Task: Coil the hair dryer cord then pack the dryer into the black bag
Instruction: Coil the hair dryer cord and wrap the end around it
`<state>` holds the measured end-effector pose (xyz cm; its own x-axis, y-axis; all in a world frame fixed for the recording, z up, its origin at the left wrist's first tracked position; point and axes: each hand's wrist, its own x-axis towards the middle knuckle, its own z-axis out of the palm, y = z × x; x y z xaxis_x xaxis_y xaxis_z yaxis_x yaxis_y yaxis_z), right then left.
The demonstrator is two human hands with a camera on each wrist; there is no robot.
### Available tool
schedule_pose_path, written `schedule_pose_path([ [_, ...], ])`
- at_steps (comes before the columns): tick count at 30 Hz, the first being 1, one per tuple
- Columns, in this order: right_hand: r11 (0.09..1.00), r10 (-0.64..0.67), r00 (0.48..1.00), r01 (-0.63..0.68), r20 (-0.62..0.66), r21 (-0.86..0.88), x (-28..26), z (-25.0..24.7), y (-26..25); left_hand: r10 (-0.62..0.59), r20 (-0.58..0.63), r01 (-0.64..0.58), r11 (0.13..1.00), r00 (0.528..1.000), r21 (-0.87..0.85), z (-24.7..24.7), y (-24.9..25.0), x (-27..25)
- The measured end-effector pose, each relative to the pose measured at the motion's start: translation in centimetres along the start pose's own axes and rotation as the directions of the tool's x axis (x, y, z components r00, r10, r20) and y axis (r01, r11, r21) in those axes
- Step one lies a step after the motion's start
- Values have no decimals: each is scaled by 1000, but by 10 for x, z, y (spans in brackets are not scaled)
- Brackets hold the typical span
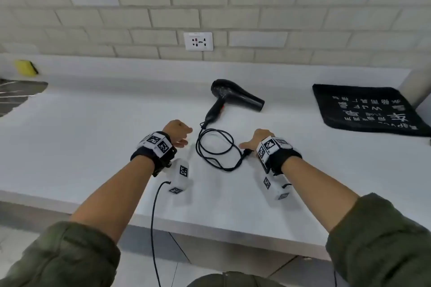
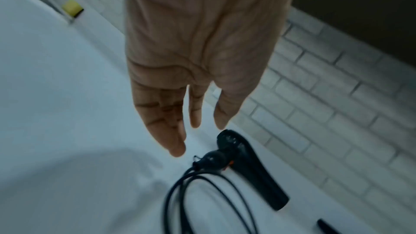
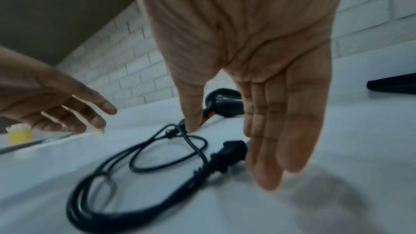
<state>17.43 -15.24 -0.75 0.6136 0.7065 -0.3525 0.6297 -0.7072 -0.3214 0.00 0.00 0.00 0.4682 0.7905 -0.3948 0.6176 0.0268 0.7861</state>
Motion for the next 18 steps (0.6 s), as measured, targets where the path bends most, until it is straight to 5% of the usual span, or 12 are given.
schedule_pose_path([
  [6,997,74,997,-75,38,27,11,16,1,-39,60,22,964,997,263,12,-6,33],
  [18,983,86,990,-103,110,150,32,17,15,116,155,-185,805,981,563,43,18,77],
])
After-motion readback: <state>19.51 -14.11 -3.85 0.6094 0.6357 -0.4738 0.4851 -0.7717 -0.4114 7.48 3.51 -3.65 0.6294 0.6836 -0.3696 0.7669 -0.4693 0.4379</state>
